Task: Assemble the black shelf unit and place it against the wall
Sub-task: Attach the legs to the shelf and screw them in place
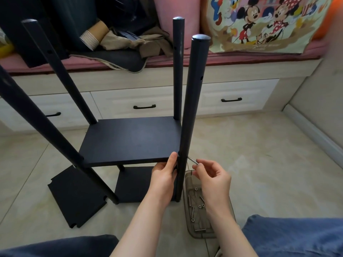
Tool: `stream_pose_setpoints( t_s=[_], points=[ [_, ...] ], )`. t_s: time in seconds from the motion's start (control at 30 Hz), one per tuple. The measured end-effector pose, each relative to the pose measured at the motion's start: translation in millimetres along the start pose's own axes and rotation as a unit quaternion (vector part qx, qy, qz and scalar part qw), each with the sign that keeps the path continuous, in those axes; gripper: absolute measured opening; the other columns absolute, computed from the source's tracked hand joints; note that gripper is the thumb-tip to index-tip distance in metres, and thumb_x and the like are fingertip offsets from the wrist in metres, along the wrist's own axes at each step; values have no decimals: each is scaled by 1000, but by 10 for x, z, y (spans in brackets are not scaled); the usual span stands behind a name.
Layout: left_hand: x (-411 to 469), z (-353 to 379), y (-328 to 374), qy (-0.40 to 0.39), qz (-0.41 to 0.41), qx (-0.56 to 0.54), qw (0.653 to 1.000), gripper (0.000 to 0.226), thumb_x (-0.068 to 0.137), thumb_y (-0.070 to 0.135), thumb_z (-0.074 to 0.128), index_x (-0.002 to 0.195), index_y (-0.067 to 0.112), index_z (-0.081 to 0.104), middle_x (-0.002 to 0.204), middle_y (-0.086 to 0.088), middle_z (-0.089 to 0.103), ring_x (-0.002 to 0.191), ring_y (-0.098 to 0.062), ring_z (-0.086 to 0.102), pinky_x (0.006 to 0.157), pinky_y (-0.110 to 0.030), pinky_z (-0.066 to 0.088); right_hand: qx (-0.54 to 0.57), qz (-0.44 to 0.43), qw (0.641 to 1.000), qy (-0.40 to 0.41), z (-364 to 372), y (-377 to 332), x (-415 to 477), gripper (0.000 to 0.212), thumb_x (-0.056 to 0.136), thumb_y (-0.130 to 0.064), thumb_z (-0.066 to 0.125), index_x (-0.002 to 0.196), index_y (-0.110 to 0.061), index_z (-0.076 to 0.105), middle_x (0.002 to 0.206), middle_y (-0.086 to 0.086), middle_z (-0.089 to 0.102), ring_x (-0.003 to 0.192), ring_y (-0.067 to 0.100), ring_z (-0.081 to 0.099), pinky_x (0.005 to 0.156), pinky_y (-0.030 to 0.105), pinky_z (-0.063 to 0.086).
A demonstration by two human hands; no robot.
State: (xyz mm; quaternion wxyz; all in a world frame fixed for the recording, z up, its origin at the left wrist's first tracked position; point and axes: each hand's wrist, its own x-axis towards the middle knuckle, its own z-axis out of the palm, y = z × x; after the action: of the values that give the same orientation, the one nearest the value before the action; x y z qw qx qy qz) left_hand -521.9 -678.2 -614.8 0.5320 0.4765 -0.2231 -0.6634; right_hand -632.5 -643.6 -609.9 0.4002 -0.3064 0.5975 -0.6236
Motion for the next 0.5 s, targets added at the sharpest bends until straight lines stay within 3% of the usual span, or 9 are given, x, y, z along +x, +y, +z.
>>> stream_pose_setpoints(
  t_s=[0.2, 0.5],
  points=[
    [5, -1, 10, -1, -11, -8, 1000, 46, 79, 42, 72, 106, 5, 69, 102, -12, 77, 93, -21, 75, 66, -17, 56, 9, 3, 999, -31, -10, 36, 3, 12, 90, -9, 68, 90, -20, 74, 82, 2, 76, 79, 19, 74, 71, 24, 58],
    [-28, 15, 32, -14, -12, -22, 1000, 28, 94, 27, 64, 106, 2, 68, 92, -6, 79, 84, -15, 76, 64, -16, 56, 22, 15, 995, -93, 67, -15, 55, 14, 90, -7, 70, 96, -18, 74, 88, -1, 78, 82, 16, 75, 73, 21, 58]
  ],
)
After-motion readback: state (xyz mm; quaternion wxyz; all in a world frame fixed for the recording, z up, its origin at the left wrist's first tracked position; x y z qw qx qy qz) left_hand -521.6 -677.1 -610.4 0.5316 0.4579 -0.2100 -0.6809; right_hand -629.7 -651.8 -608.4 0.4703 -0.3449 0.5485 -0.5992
